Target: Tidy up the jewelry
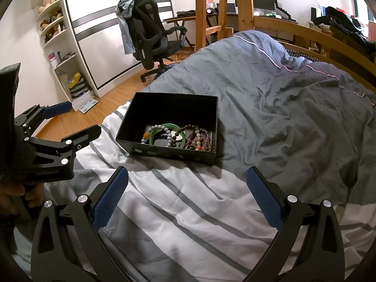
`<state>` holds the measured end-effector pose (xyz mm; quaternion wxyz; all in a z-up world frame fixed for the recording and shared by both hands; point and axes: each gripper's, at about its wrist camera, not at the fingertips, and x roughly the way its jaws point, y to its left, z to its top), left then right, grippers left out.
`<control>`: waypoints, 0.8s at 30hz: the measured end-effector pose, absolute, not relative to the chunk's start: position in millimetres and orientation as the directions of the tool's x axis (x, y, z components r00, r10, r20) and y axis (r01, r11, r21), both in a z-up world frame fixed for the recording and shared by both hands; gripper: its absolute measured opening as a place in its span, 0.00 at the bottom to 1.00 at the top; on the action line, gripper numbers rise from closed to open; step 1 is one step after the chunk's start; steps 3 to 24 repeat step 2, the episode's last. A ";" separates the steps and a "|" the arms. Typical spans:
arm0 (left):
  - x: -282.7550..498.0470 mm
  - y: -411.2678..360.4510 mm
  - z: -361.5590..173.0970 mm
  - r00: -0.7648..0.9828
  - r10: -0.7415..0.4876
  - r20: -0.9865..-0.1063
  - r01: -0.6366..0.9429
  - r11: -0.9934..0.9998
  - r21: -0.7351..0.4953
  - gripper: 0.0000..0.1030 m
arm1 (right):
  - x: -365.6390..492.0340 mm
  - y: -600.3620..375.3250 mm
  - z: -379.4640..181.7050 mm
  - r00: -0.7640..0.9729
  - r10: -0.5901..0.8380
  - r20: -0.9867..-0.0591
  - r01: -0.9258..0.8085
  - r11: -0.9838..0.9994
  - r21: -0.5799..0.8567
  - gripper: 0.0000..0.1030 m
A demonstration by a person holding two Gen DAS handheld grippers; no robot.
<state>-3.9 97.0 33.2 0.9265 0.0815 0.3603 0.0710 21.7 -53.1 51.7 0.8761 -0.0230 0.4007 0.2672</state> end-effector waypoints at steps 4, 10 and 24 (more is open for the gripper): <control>-3.8 96.6 33.2 0.729 0.190 -0.658 -0.073 0.977 0.202 0.94 | 21.8 -53.2 51.8 0.535 0.451 -0.714 -0.488 0.855 0.174 0.96; -3.8 96.6 33.2 0.729 0.190 -0.658 -0.073 0.977 0.202 0.94 | 21.8 -53.2 51.8 0.535 0.451 -0.714 -0.488 0.855 0.174 0.96; -3.8 96.6 33.2 0.729 0.190 -0.658 -0.073 0.977 0.202 0.94 | 21.8 -53.2 51.8 0.535 0.451 -0.714 -0.488 0.855 0.174 0.96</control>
